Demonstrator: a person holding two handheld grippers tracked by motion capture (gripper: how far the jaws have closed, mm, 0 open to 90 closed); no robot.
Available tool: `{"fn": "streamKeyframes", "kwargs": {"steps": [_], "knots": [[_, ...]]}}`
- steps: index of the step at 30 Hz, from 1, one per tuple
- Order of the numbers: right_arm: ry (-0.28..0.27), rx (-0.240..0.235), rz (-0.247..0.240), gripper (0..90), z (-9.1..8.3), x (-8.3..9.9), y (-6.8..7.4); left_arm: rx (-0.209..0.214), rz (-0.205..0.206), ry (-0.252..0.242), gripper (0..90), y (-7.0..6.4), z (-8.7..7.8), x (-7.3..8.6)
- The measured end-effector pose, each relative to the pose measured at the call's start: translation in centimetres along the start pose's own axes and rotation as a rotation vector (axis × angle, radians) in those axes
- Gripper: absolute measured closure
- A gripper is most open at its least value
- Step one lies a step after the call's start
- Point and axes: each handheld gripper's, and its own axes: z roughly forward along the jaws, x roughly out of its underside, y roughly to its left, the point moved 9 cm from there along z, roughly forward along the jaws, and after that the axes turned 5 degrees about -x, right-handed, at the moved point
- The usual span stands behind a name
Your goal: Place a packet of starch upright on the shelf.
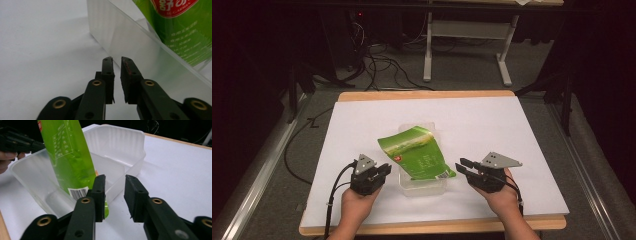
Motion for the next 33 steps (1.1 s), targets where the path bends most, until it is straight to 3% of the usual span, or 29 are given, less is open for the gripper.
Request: {"fn": "streamKeyframes", "kwargs": {"steps": [5, 7, 15, 19, 33], "knots": [[0.035, 0.022, 0.015, 87.7, 0.5, 0.4, 0.1, 0.004, -0.019, 0.015, 85.6, -0.6, 0.9, 0.2], [0.052, 0.021, 0.008, 90.0, 1.0, 0.5, 0.5, 0.003, -0.011, 0.019, 86.6, -0.9, 1.3, 0.3], [0.095, 0.026, -0.023, 90.0, 2.3, 0.6, 1.7, 0.019, 0.040, 0.027, 90.0, -2.2, 2.2, 0.1], [0.127, 0.025, -0.030, 90.0, 2.8, 1.1, 1.9, 0.020, 0.039, 0.031, 90.0, -2.2, 2.2, 0.2], [0.153, -0.019, -0.017, 90.0, 4.0, 1.3, 2.5, 0.020, 0.031, 0.034, 90.0, -2.2, 2.2, 0.2]]}}
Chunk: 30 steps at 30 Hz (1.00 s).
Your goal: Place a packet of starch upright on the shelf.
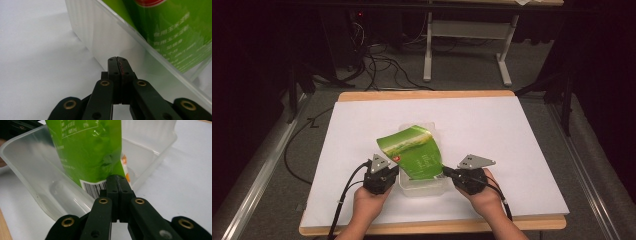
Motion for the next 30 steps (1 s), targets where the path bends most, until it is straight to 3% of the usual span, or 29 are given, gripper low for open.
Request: {"fn": "streamKeyframes", "kwargs": {"steps": [7, 13, 20, 27, 30], "knots": [[0.023, -0.030, -0.038, 90.0, 1.8, -0.5, 1.3, -0.003, 0.002, -0.003, 90.0, 0.0, 0.0, 0.0], [0.035, -0.057, -0.025, 90.0, 2.3, -0.6, 1.3, -0.007, 0.001, -0.004, 90.0, 0.0, 0.0, 0.0], [-0.066, -0.043, 0.008, 81.2, 0.0, -1.8, 0.7, -0.006, -0.016, -0.015, 78.1, 0.5, -0.6, 0.1], [-0.190, -0.063, 0.034, 57.5, -1.5, -4.5, 1.4, -0.033, -0.029, -0.031, 66.2, 1.1, -1.1, 0.2], [-0.210, -0.075, 0.052, 50.7, -1.3, -5.4, 1.4, -0.035, -0.031, -0.031, 63.9, 1.0, -1.0, 0.2]]}}
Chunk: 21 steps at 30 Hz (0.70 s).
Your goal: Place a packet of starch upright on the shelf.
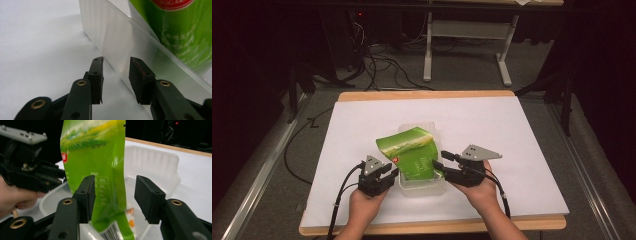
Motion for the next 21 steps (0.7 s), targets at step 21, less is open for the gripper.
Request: {"fn": "streamKeyframes", "kwargs": {"steps": [21], "knots": [[0.082, -0.031, -0.017, 83.0, 2.4, 1.2, -0.3, 0.013, -0.003, -0.009, 62.3, -0.3, -0.1, -0.1]]}}
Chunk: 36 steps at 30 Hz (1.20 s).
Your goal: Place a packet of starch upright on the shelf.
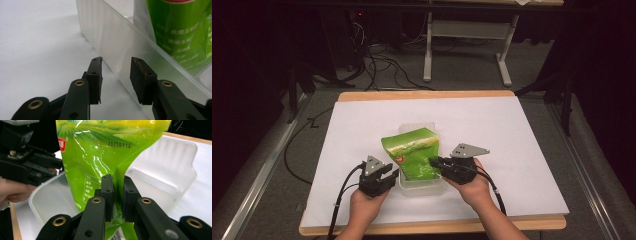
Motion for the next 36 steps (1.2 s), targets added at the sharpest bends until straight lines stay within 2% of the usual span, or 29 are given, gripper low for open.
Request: {"fn": "streamKeyframes", "kwargs": {"steps": [7, 17, 32, 36], "knots": [[0.008, 0.019, 0.016, 83.8, -0.8, 1.6, -0.6, 0.003, 0.005, -0.005, 62.1, 0.0, -0.1, -0.1], [-0.011, 0.022, 0.029, 84.5, -0.9, 2.5, -0.8, 0.003, 0.004, -0.007, 61.8, 0.0, -0.1, -0.1], [-0.014, 0.026, 0.028, 83.5, -0.8, 2.6, -0.8, 0.004, 0.013, -0.012, 61.6, 0.1, -0.2, -0.2], [-0.007, 0.025, 0.025, 77.8, -0.8, 2.4, -0.8, 0.005, 0.015, -0.004, 60.3, 0.2, -0.1, -0.1]]}}
